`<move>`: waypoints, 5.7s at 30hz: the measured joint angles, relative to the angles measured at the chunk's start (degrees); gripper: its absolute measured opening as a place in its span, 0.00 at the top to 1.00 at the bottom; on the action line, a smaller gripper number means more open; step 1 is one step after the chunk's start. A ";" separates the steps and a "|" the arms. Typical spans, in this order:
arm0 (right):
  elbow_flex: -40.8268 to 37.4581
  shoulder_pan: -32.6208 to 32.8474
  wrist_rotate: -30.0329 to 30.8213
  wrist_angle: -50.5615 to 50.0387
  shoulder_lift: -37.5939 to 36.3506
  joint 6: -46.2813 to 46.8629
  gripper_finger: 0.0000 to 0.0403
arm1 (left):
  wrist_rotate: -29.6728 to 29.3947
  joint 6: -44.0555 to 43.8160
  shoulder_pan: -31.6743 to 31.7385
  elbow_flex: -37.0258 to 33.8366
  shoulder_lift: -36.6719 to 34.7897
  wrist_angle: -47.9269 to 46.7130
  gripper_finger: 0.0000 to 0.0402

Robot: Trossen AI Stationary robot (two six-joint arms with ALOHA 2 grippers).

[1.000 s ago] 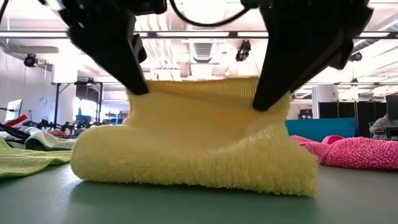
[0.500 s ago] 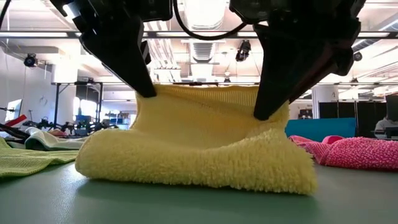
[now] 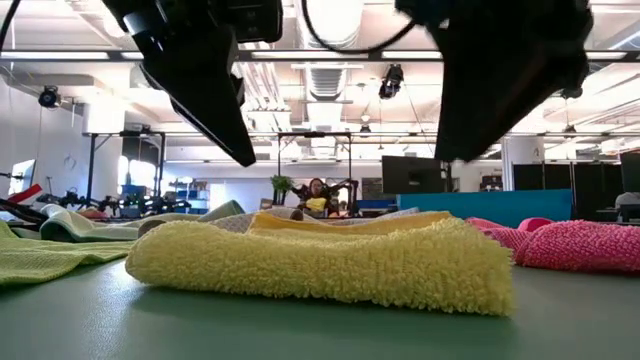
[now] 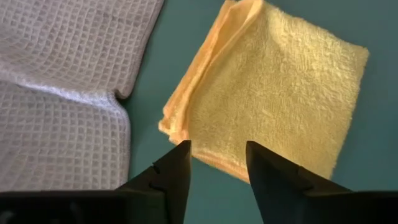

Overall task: Fold microfiber towels
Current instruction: Put the folded yellow microfiber cloth into the blue bin

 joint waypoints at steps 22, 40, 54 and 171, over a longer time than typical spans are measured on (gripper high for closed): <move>-8.79 8.21 -2.74 -5.99 -7.72 7.10 0.64 | 9.55 9.99 0.39 0.35 -4.66 -12.40 0.64; -9.28 7.12 4.96 3.36 -13.15 2.65 0.67 | 9.16 28.12 3.38 0.33 -4.66 -4.03 0.64; -15.15 6.99 20.11 -1.23 -26.31 -3.96 0.64 | 8.73 35.45 4.39 -3.47 -4.66 2.56 0.64; -34.79 -9.25 -16.74 32.31 -30.25 -18.08 0.98 | 7.93 33.24 13.45 -5.29 1.80 25.12 0.99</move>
